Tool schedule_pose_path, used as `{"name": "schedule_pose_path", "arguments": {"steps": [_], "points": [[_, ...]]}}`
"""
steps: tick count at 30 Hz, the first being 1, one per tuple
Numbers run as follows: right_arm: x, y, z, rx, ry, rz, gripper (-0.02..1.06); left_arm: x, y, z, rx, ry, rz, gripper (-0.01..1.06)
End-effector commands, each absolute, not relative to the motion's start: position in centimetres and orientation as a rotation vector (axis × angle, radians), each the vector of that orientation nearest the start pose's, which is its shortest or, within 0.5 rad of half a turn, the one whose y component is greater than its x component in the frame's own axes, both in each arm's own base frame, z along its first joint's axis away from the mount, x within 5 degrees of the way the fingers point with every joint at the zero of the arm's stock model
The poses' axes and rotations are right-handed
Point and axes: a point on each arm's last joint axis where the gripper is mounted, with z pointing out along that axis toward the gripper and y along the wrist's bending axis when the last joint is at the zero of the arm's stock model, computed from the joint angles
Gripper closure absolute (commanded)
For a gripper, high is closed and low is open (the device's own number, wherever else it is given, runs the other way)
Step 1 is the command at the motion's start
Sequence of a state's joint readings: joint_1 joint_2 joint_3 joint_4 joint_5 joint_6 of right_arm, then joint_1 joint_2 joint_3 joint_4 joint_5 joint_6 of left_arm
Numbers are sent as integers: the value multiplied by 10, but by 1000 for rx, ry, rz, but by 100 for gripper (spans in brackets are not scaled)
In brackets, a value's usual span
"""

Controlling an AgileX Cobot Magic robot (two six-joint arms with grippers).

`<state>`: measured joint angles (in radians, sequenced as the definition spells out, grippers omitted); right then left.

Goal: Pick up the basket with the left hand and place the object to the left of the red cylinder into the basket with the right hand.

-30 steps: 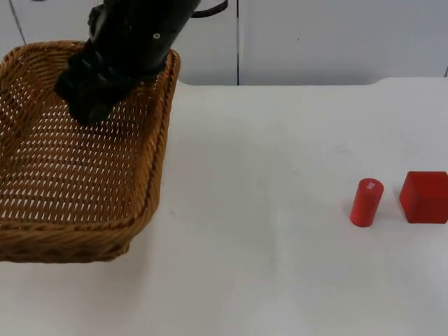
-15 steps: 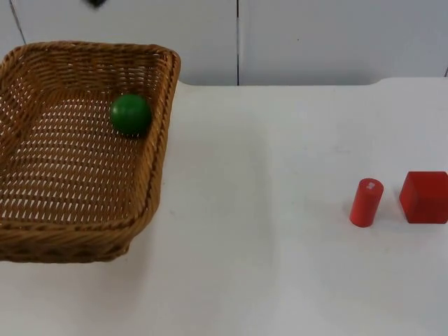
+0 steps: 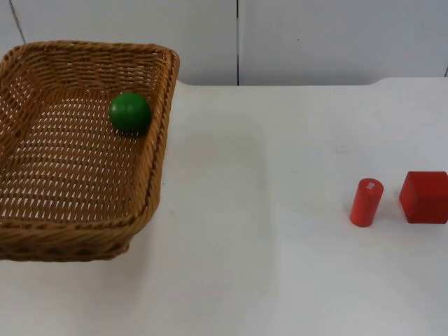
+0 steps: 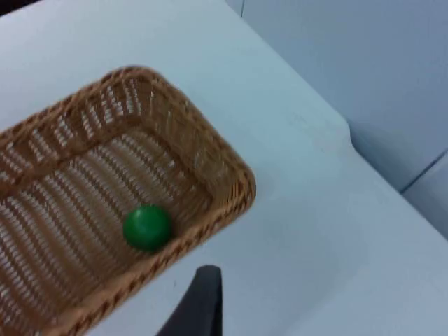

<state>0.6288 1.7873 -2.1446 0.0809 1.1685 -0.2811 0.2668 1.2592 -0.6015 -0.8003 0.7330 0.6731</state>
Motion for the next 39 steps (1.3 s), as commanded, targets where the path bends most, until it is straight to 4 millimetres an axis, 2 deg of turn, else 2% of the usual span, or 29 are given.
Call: {"name": "schedule_pose_path", "arguments": {"steps": [1,3,5,8,9,13,14,18,19,24,29,39], "points": [[299,223,453,-994,2073,280,16,213,12,217,-210,2548,-592,105],[292,217,451,-982,2055,272,16,213,12,217,-210,2548,-592,105],[275,204,428,-970,2064,272,16,213,12,217,-210,2548,-592,105],[246,181,409,-923,2066,267,16,213,12,217,-210,2548,-592,105],[246,181,409,-923,2066,267,16,213,12,217,-210,2548,-592,105],[208,153,384,-907,2078,267,16,213,12,217,-210,2548,-592,105],[208,153,384,-907,2078,267,16,213,12,217,-210,2548,-592,105],[173,124,373,-844,2091,259,16,213,12,217,-210,2548,-592,105],[173,124,373,-844,2091,259,16,213,12,217,-210,2548,-592,105],[141,99,368,-802,2022,257,16,213,12,217,-212,2546,-589,105],[128,90,368,-765,1929,283,16,213,13,217,-205,2550,-582,105],[126,90,368,-760,1920,288,16,213,12,217,-206,2551,-587,105]]}}
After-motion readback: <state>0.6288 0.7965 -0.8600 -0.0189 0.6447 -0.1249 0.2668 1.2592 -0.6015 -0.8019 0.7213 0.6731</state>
